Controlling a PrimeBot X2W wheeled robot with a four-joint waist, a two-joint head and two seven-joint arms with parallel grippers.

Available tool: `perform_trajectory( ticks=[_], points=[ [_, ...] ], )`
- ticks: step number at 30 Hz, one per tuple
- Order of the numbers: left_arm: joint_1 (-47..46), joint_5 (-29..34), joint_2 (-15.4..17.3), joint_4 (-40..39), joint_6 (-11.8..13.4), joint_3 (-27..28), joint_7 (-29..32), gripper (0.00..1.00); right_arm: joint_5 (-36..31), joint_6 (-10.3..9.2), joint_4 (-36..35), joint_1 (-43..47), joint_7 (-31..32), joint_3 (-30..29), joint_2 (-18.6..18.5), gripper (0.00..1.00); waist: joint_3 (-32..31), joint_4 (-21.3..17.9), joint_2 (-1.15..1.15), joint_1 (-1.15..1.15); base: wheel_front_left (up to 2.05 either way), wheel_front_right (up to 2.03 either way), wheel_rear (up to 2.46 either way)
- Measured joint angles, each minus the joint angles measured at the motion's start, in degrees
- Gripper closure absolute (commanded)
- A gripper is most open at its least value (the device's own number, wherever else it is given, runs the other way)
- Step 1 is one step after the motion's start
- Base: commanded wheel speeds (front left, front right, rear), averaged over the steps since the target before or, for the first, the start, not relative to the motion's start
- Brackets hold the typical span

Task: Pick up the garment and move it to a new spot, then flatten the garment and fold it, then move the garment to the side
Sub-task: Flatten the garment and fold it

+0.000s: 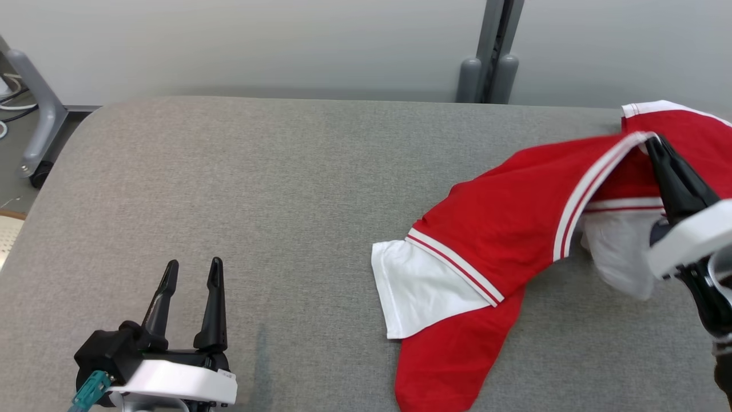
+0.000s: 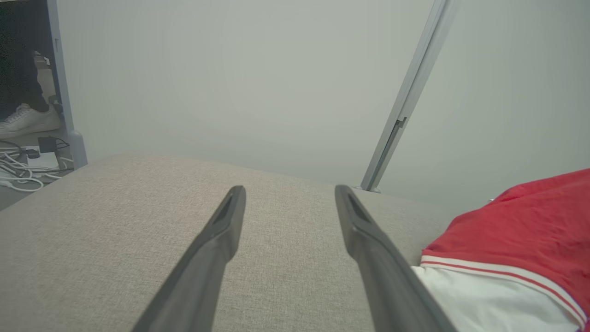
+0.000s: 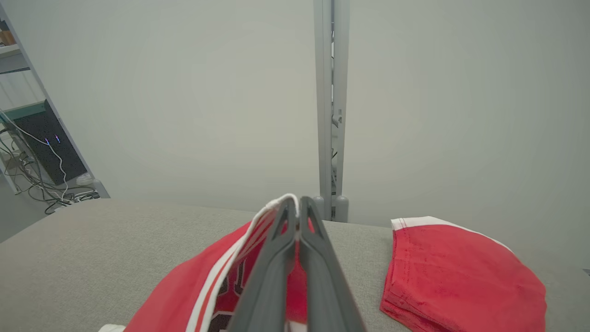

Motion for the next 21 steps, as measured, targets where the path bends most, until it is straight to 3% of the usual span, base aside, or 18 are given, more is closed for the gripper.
perform_trajectory(
  ticks=[10, 21],
  points=[
    [-1.4, 0.8, -0.3, 0.4, -0.2, -0.4, 0.0, 0.0, 0.1, -0.01, 8.1, 4.3, -3.5, -5.0, 0.0, 1.0, 1.1, -2.7, 0.0, 0.0, 0.0, 0.0, 0.0],
    [-3.7, 1.2, -0.5, 0.7, -0.3, -1.4, 0.0, 0.0, 2.7, -0.01, 25.0, -5.9, -11.0, -0.4, -2.2, 1.0, 4.1, -2.9, 0.0, 0.0, 0.0, 0.0, 0.0]
  ],
)
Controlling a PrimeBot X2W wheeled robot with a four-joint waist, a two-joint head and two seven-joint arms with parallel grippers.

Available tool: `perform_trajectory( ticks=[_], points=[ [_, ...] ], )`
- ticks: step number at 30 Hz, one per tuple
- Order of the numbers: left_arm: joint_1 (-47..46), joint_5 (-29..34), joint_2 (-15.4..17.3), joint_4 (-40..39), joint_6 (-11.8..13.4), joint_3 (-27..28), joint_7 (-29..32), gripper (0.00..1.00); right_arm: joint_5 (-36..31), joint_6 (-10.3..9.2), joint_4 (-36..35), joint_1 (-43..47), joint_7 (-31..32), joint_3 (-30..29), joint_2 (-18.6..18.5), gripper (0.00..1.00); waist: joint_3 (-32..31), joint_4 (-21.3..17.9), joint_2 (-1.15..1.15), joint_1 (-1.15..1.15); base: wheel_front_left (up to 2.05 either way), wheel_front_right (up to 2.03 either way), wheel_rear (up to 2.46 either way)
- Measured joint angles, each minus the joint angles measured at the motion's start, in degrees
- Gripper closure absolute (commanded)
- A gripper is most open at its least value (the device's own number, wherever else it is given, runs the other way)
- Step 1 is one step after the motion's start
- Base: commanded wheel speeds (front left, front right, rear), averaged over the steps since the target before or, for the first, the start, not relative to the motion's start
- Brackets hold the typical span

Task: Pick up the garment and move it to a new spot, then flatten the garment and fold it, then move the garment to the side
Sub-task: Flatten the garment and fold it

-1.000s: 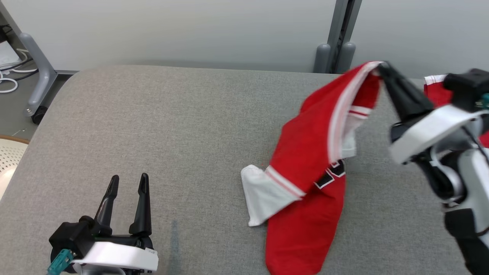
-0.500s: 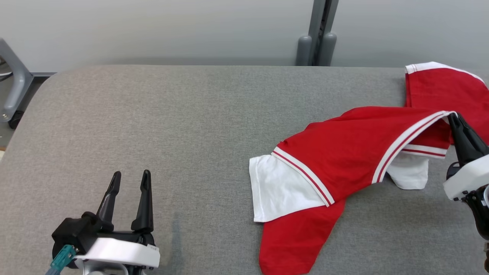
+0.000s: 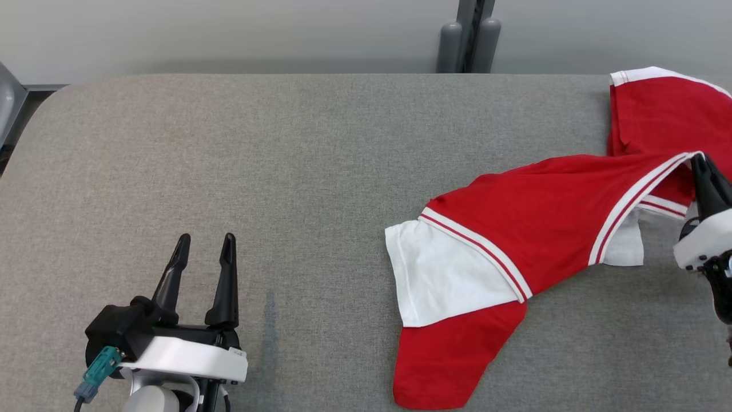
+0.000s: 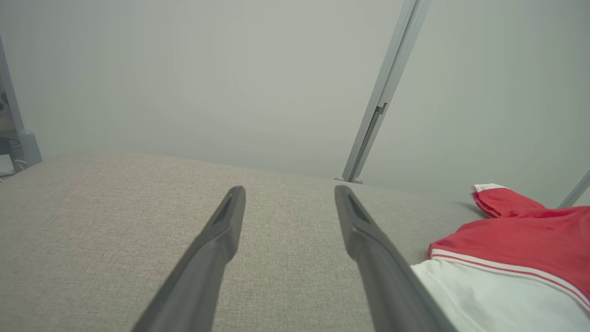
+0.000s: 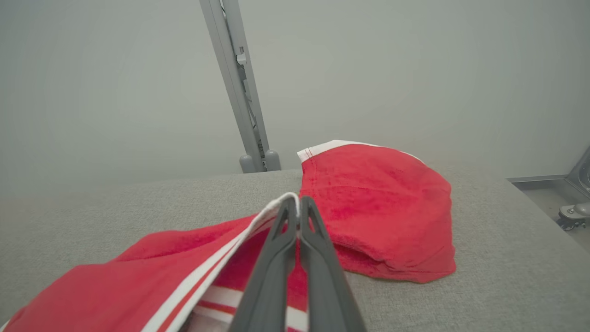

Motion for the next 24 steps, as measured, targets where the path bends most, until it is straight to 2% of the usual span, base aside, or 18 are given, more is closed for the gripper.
perform_trajectory(
  ticks=[8, 14, 16, 17, 21, 24],
  points=[
    [-2.0, 0.5, -0.1, -0.1, -0.2, -0.6, 0.0, 0.0, 2.4, 0.01, 8.2, -12.9, -5.9, 5.7, -2.7, 1.0, 3.1, 1.9, 0.0, 0.0, 0.0, 0.0, 0.0],
    [-2.6, 0.7, -0.2, 0.0, -0.2, -1.1, 0.0, 0.0, 1.8, 0.01, 16.9, -19.0, -7.5, 9.7, -3.3, 1.0, 5.1, 3.9, 0.0, 0.0, 0.0, 0.0, 0.0],
    [-3.1, 0.7, -0.2, 0.2, -0.2, -1.2, 0.0, 0.0, 2.1, 0.01, 19.7, -20.1, -7.9, 9.7, -3.3, 0.07, 5.3, 4.4, 0.0, 0.0, 0.0, 0.0, 0.0],
    [-3.3, 0.8, -0.2, 0.3, -0.2, -1.3, 0.0, 0.0, 2.6, 0.01, 20.9, -20.4, -8.3, 9.6, -3.3, 0.0, 5.2, 4.6, 0.0, 0.0, 0.0, 0.0, 0.0],
    [-3.3, 0.8, -0.3, 0.6, -0.2, -1.1, 0.0, 0.0, 3.1, 0.01, 23.0, -20.4, -8.9, 10.1, -2.9, 0.0, 4.3, 4.6, 0.0, 0.0, 0.0, 0.0, 0.0],
    [-3.0, 0.8, -0.3, 0.7, -0.2, -0.8, 0.0, 0.0, 3.0, 0.01, 21.0, -20.3, -8.9, 9.0, -3.4, 0.0, 3.4, 4.0, 0.0, 0.0, 0.0, 0.0, 0.0]
  ],
)
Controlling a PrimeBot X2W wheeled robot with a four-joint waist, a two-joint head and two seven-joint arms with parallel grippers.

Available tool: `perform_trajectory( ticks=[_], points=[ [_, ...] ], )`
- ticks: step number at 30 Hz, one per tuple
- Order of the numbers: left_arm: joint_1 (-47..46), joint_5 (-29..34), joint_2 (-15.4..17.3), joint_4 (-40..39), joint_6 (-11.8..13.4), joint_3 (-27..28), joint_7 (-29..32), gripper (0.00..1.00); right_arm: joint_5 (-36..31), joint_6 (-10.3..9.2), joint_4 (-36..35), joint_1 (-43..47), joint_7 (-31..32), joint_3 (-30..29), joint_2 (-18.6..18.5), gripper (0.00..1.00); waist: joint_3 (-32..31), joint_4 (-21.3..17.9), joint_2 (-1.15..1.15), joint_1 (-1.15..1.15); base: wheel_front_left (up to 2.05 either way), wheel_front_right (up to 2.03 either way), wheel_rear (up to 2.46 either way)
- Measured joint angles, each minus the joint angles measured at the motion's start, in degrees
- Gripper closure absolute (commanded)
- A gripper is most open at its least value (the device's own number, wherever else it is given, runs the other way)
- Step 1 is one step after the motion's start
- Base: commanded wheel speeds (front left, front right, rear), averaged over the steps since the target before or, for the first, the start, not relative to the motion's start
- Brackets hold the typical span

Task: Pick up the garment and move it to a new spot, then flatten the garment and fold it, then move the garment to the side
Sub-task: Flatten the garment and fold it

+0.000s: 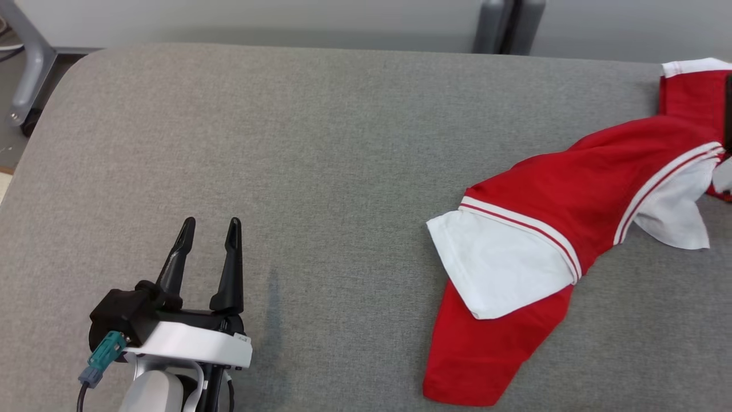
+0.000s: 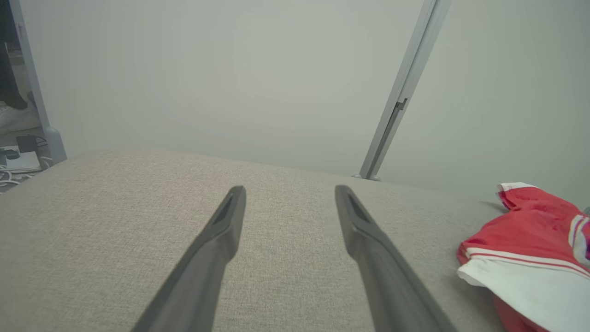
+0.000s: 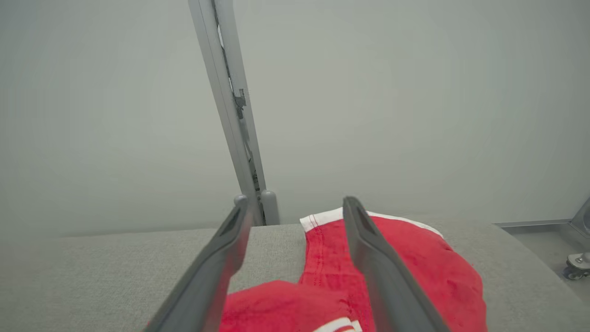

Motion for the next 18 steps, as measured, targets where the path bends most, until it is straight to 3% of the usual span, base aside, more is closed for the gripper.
perform_trajectory(
  ticks=[3, 18],
  points=[
    [0.7, 0.0, 0.0, 0.0, 0.0, 0.3, 0.0, 0.0, -1.4, 0.0, -4.5, 1.0, -0.1, -1.9, -0.3, 0.0, -0.9, -1.0, 0.0, 0.0, 0.0, 0.0, 0.0],
    [2.5, -0.3, 0.4, 0.1, -0.1, 1.1, 0.0, 0.0, -4.2, 0.0, -29.6, 18.8, -0.2, -4.9, 5.5, 0.0, -5.2, -6.4, 0.0, 0.0, 0.0, 0.0, 0.0]
  ],
)
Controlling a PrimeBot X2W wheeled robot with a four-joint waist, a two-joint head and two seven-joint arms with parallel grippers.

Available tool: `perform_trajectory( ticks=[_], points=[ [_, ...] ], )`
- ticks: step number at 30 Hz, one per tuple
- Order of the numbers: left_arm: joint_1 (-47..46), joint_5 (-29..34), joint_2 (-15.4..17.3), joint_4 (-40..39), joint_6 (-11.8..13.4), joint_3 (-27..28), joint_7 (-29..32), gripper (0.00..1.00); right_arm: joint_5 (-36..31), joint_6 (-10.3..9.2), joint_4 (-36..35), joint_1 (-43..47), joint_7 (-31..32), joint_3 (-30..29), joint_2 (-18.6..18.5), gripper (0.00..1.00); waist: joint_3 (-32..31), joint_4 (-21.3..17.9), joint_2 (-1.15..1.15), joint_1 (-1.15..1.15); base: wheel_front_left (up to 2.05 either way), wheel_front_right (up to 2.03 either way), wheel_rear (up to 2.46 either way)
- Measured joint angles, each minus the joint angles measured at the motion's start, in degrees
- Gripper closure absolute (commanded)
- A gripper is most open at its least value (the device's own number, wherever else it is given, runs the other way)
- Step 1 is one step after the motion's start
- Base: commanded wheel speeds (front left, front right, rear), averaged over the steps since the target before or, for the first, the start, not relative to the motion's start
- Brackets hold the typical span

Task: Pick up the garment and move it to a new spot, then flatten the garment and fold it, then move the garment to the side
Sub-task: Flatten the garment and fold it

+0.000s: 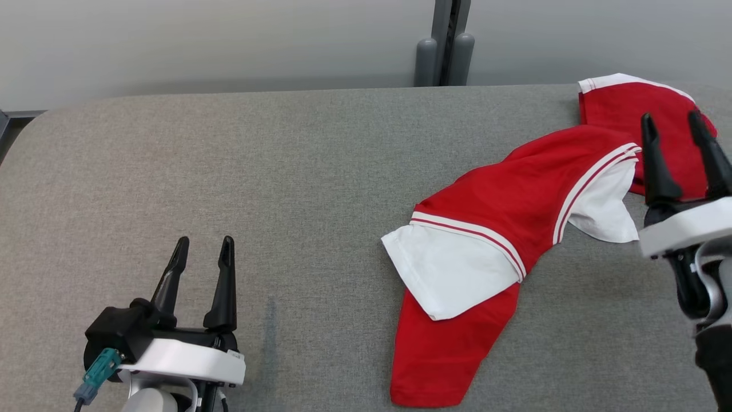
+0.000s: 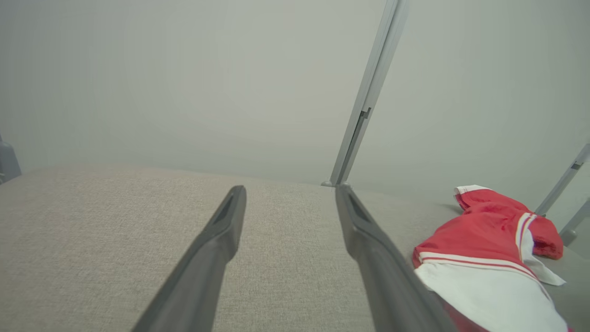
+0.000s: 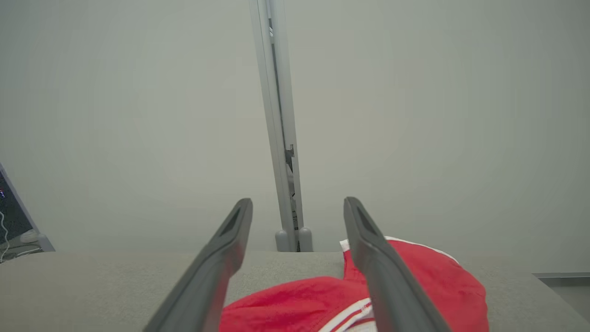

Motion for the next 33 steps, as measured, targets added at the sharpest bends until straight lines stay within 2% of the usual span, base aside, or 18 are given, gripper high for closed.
perform_trajectory(
  ticks=[13, 19, 25, 33],
  points=[
    [2.1, -0.3, 0.5, 0.2, -0.1, -0.2, 0.0, 0.0, -4.2, 0.0, -10.5, 16.0, 0.0, -1.2, 4.9, 0.0, -2.9, -0.4, 0.0, 0.0, 0.0, 0.0, 0.0],
    [2.6, -0.4, 0.5, 0.1, -0.1, -0.4, 0.0, 0.0, -5.7, -0.01, -11.6, 17.9, 0.0, 0.5, 5.5, 0.0, -3.8, -0.2, 0.0, 0.0, 0.0, 0.0, 0.0],
    [2.9, -0.7, 0.5, 0.2, 0.0, -1.0, 0.0, 0.0, -5.0, 0.0, -11.7, 17.3, 3.2, 11.3, 4.1, 0.0, -4.1, 0.8, 0.0, 0.0, 0.0, 0.0, 0.0],
    [2.9, -1.2, 0.3, 0.3, 0.4, -1.5, 0.0, 0.0, -2.2, 0.0, -10.3, 14.9, 8.1, 24.0, 1.6, 0.0, -3.7, 4.3, 0.0, 0.0, 0.0, 0.0, 0.0]
  ],
)
